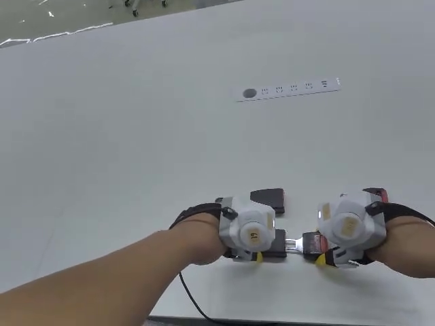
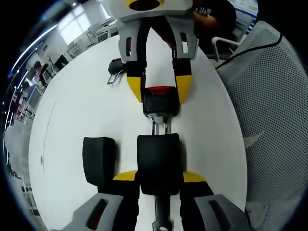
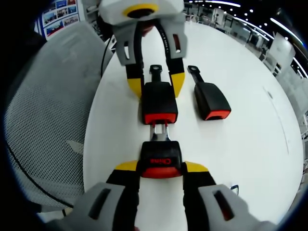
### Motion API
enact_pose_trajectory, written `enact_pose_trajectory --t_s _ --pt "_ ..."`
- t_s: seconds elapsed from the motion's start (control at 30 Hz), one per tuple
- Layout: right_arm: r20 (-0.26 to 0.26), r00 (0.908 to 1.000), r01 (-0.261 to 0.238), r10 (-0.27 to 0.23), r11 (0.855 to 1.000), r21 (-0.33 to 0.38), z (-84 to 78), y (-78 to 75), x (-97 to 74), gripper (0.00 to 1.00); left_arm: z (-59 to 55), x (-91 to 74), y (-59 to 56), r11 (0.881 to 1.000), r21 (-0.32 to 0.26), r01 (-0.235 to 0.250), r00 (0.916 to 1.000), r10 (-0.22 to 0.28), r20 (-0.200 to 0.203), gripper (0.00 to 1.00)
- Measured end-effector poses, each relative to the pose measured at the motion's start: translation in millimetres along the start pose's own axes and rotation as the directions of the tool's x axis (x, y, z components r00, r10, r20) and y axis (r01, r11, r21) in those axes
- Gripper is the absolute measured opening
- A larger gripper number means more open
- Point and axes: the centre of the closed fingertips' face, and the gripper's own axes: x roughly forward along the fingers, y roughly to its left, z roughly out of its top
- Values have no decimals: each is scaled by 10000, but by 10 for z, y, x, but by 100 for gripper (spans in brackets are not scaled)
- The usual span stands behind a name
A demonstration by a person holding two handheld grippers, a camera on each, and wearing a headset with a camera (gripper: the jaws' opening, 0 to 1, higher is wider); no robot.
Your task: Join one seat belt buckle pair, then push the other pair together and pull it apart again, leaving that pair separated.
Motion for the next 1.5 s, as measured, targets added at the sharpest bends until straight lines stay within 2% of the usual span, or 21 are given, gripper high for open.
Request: enact_pose_trajectory --t_s 0.13,0.37,0.47,0.6,0.87,0.9,0.97,1.17,1.23,1.27,1.3,1.33,1.5 --pt "253 9997 21 -24 9999 115 57 0 20 34 4 1 3 10000 1 41 10000 -41 19 32" --pt "248 9997 33 -32 10000 -13 82 -13 36 33 9 2 -3 9998 125 150 9997 -152 173 32" --pt "76 10000 29 -28 9999 -99 117 -11 55 33 13 5 -2 9995 -7 317 9989 -317 337 32" --pt "280 9996 -11 12 10000 -62 199 -8 67 32 22 12 -7 9991 69 430 9986 -432 300 32" --pt "255 9997 -18 14 9999 168 260 -2 108 31 24 9 -14 9991 69 415 9986 -417 336 31" --pt "75 10000 -15 12 9992 387 237 22 106 31 13 10 -20 9989 54 457 9986 -458 265 31" --pt "121 9999 -18 15 9997 260 232 -3 116 31 23 49 -27 9989 82 470 9985 -472 277 31" --pt "55 10000 -40 39 9997 224 228 -13 123 31 15 27 -21 9990 115 443 9988 -445 219 31" --pt "39 10000 -66 66 9998 186 210 -11 123 31 3 21 -6 9995 -131 295 9988 -290 386 31" --pt "86 9999 -70 69 9999 137 204 -12 118 31 1 11 1 9994 -272 200 9970 -179 750 31" --pt "93 9999 -78 77 9999 109 199 -5 113 31 1 14 2 9983 -553 177 9957 -125 920 31" --pt "98 9999 -85 84 9999 115 193 -16 116 31 -25 1 12 9990 -413 188 9962 -152 858 31" --pt "19 9999 -148 148 9999 73 191 -18 126 31 -1 3 30 9989 -283 384 9964 -361 773 31"
